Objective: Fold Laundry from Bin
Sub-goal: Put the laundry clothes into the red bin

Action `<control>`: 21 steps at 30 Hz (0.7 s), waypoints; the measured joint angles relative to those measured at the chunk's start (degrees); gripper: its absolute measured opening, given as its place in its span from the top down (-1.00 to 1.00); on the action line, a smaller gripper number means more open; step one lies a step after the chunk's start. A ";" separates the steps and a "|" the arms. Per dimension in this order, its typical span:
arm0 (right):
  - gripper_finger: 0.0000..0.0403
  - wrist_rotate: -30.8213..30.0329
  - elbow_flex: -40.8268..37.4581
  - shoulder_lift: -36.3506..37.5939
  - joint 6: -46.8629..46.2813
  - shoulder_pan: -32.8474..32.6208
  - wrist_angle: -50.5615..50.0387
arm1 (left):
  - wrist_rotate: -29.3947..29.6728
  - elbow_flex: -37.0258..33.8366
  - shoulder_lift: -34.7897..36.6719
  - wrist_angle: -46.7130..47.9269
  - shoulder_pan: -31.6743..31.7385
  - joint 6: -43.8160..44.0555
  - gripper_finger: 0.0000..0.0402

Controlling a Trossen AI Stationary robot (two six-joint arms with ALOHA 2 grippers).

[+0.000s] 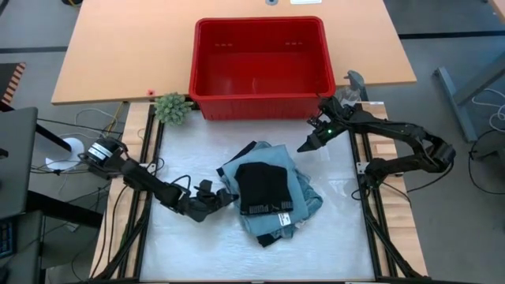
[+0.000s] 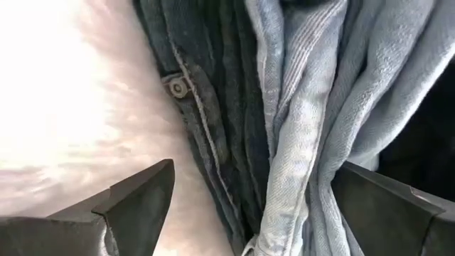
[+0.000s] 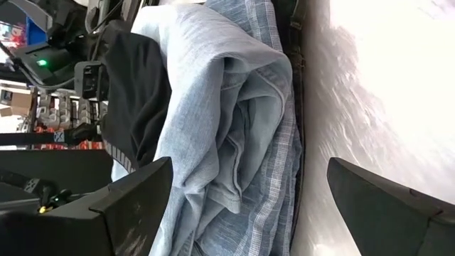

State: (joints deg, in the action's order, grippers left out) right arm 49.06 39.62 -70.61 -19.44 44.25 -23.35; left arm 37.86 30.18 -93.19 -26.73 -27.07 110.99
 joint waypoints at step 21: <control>-0.99 -2.69 -0.02 0.00 0.07 -0.34 -0.18 | -3.02 5.09 -3.47 8.16 3.77 3.92 -0.79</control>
State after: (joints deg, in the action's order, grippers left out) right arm 46.37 39.59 -70.61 -19.37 43.91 -23.53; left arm 34.84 35.27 -96.66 -18.57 -23.29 114.91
